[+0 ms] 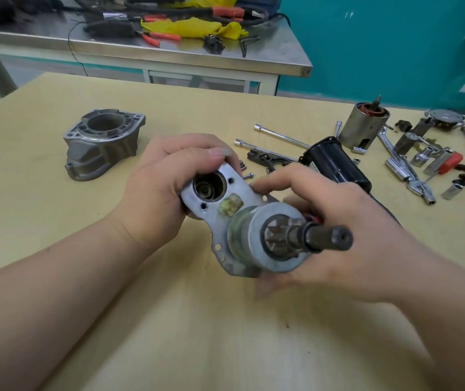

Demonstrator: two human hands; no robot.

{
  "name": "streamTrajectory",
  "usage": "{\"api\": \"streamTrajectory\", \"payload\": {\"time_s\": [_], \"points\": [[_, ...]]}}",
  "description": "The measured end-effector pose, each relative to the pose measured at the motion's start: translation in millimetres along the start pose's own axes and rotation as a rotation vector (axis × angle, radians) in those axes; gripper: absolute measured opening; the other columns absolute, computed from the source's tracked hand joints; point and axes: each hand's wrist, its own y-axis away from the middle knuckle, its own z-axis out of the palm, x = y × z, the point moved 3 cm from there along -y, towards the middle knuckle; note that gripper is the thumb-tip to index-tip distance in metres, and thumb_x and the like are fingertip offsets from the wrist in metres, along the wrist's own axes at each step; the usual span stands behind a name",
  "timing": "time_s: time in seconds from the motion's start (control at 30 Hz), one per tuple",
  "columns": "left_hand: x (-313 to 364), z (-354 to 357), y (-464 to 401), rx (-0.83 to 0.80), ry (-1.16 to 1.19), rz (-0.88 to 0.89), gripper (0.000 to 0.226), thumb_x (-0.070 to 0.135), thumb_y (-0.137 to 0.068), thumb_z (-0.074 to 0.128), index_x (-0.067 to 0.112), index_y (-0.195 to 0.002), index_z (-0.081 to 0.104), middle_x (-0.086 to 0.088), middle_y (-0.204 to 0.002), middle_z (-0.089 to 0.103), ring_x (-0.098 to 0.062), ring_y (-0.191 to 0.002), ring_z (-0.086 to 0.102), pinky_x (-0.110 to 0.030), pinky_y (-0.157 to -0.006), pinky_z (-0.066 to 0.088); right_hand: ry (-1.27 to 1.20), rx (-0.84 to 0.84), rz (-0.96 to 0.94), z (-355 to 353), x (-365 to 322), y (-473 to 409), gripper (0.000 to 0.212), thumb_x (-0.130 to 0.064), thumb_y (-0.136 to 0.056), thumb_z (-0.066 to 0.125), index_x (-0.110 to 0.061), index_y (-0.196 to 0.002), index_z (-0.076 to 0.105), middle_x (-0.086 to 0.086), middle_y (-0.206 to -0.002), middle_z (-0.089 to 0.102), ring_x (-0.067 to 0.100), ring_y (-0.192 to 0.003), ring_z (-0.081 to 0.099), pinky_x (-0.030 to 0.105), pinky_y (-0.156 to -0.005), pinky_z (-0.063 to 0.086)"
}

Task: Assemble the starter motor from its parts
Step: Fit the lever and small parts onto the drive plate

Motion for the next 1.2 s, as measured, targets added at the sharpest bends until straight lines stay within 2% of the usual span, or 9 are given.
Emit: {"api": "streamTrajectory", "payload": {"time_s": [0.1,0.3,0.37,0.47,0.53,0.63,0.83,1.0,1.2], "points": [[-3,-7,0,-0.012,-0.074,-0.024,0.03,0.032,-0.078,0.063,0.006,-0.072,0.075,-0.043,-0.077,0.054,-0.06,-0.068,0.049,-0.067,-0.056,0.039,0.029,-0.045,0.199,-19,28,3,0.073,-0.08,-0.053,0.08,-0.055,-0.118,0.058,-0.015,-0.077,0.06,0.004,-0.068,0.061,0.014,-0.06,0.05],[-11,-5,-1,-0.049,-0.089,-0.059,0.024,0.017,-0.086,0.06,0.01,-0.071,0.078,-0.035,-0.074,0.061,-0.042,-0.065,0.054,-0.042,-0.056,0.04,0.258,-0.011,0.302,2,59,-23,0.023,-0.053,-0.091,0.064,-0.04,-0.11,0.059,-0.017,-0.094,0.06,0.001,-0.09,0.06,0.021,-0.076,0.048],[-12,-5,-1,-0.067,-0.071,-0.062,0.02,0.021,-0.083,0.064,0.012,-0.071,0.078,-0.03,-0.072,0.064,-0.033,-0.066,0.057,-0.036,-0.058,0.042,0.349,-0.12,0.306,17,61,-28,0.026,-0.053,-0.098,0.054,-0.031,-0.111,0.056,-0.013,-0.105,0.055,0.008,-0.097,0.056,0.033,-0.088,0.051],[-14,-6,0,-0.072,-0.077,-0.049,0.029,0.032,-0.081,0.064,0.007,-0.074,0.077,-0.036,-0.074,0.059,-0.049,-0.066,0.052,-0.054,-0.055,0.039,0.334,-0.171,0.294,25,63,-30,0.042,-0.06,-0.1,0.04,-0.026,-0.121,0.053,-0.012,-0.114,0.052,0.01,-0.106,0.05,0.031,-0.092,0.045],[-15,-7,0,-0.069,-0.078,-0.052,0.031,0.033,-0.08,0.063,0.006,-0.075,0.077,-0.036,-0.074,0.06,-0.05,-0.066,0.053,-0.052,-0.056,0.041,0.278,-0.109,0.297,22,63,-29,0.044,-0.057,-0.102,0.034,-0.025,-0.12,0.058,-0.011,-0.113,0.057,0.011,-0.108,0.054,0.031,-0.092,0.045],[-19,-5,1,-0.095,-0.062,-0.087,0.03,0.033,-0.079,0.064,0.006,-0.075,0.077,-0.02,-0.071,0.067,-0.031,-0.068,0.059,-0.032,-0.061,0.045,0.263,-0.022,0.32,18,70,-28,0.028,-0.03,-0.109,0.041,-0.031,-0.12,0.066,-0.012,-0.116,0.063,0.011,-0.108,0.062,0.027,-0.089,0.051],[-26,-3,0,-0.14,-0.052,-0.157,0.024,0.015,-0.086,0.06,-0.001,-0.076,0.074,-0.016,-0.07,0.066,-0.023,-0.066,0.06,-0.024,-0.059,0.047,-0.019,0.337,0.313,5,71,-20,0.024,-0.014,-0.096,0.072,-0.038,-0.1,0.077,-0.019,-0.099,0.075,-0.003,-0.097,0.07,0.026,-0.093,0.057],[-30,-1,-3,-0.16,-0.047,-0.184,0.024,0.014,-0.088,0.059,0.0,-0.075,0.074,-0.018,-0.071,0.063,-0.022,-0.065,0.058,-0.025,-0.059,0.044,-0.38,0.442,0.212,4,47,-16,0.015,-0.012,-0.084,0.086,-0.026,-0.086,0.079,-0.009,-0.077,0.079,0.006,-0.068,0.075,0.014,-0.065,0.056],[-32,1,-7,-0.199,-0.03,-0.204,0.023,0.011,-0.087,0.058,0.0,-0.072,0.072,-0.005,-0.065,0.066,-0.014,-0.062,0.06,-0.019,-0.059,0.046,-0.528,0.513,0.124,3,22,-12,0.013,-0.017,-0.077,0.09,-0.018,-0.079,0.078,0.005,-0.069,0.076,0.018,-0.055,0.07,0.025,-0.055,0.059]]}}
